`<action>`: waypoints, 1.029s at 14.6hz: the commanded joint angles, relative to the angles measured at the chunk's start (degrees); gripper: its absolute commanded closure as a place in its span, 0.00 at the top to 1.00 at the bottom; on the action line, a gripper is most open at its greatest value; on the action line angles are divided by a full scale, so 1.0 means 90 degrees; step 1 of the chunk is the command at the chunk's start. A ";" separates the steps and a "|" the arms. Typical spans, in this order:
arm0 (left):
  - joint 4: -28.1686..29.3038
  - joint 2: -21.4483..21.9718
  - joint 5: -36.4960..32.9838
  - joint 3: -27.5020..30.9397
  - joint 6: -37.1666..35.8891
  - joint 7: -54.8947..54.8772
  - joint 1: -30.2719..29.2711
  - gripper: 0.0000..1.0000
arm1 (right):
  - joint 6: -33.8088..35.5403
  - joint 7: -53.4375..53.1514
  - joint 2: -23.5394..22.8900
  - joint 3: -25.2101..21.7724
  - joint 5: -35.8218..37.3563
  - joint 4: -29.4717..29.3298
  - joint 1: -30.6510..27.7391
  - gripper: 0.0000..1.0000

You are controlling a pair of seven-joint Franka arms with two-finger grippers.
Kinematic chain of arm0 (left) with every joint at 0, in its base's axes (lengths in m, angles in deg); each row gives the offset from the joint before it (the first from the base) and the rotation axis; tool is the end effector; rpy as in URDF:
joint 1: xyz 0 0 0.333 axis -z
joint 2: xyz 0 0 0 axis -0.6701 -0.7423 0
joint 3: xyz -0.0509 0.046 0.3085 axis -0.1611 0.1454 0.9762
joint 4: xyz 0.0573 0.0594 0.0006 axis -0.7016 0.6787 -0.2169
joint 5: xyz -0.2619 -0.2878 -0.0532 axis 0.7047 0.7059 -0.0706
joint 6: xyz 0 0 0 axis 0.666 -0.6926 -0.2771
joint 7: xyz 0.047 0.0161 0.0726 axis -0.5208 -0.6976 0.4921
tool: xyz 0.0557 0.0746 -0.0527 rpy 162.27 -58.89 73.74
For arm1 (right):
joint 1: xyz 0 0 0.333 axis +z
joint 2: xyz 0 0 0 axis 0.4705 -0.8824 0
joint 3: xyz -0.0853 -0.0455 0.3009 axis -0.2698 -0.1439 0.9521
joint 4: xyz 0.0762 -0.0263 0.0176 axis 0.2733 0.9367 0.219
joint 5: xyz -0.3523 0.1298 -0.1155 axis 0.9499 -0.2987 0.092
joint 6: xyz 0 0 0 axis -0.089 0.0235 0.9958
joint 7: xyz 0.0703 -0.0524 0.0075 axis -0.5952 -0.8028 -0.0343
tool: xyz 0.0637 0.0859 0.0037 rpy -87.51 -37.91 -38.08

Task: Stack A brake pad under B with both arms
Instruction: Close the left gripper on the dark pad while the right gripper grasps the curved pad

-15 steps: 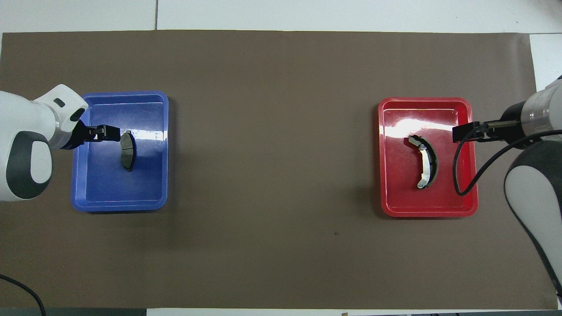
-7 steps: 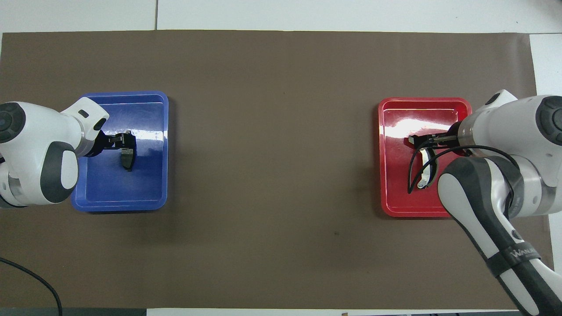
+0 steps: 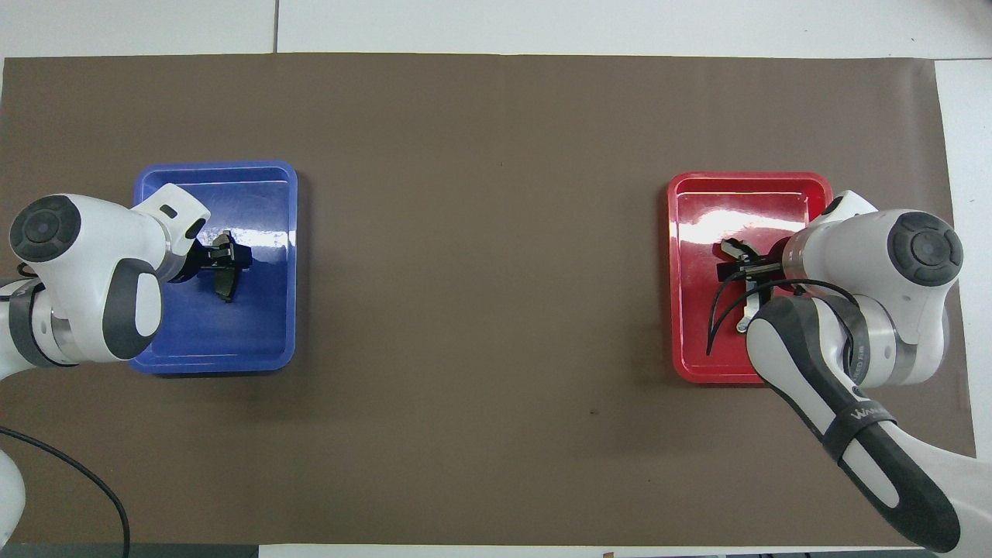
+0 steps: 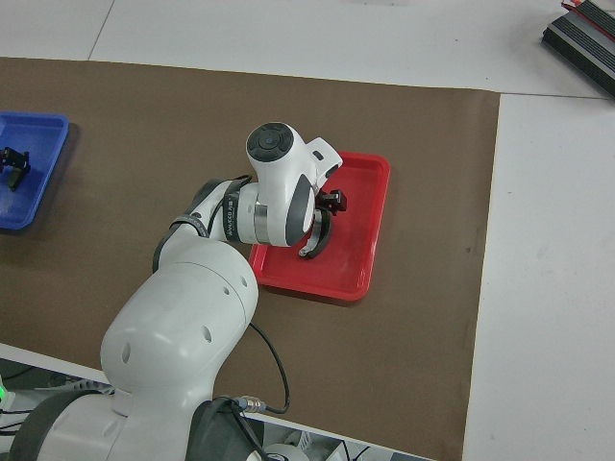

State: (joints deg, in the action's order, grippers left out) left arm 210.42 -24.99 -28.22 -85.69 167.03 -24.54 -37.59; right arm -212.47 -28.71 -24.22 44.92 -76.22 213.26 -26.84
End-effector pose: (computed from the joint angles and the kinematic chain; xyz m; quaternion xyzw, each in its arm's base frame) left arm 0.5621 -0.0209 0.2945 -0.9994 -0.0228 -0.0262 0.0003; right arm 0.5365 0.0040 0.3145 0.9978 0.0501 0.0412 0.0096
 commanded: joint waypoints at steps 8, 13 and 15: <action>-0.0079 0.0231 -0.0120 0.0067 -0.0437 0.0074 0.0117 0.02 | 0.0292 0.0447 -0.0030 0.0022 -0.0088 0.0043 -0.0184 0.98; -0.0859 0.0271 -0.0130 0.0067 -0.1139 0.0103 0.0390 0.02 | 0.0204 0.0360 -0.0069 0.0022 -0.0088 0.0062 -0.0214 0.90; -0.1163 0.0251 -0.0120 0.0058 -0.1404 0.0133 0.0663 0.02 | 0.0068 0.0262 -0.0127 0.0022 -0.0088 0.0120 -0.0175 0.90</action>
State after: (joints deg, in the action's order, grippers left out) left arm 202.69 -23.08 -28.26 -85.76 157.69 -24.51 -34.15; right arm -210.70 -26.06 -25.43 44.91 -76.25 213.44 -28.26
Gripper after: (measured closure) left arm 0.604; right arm 0.097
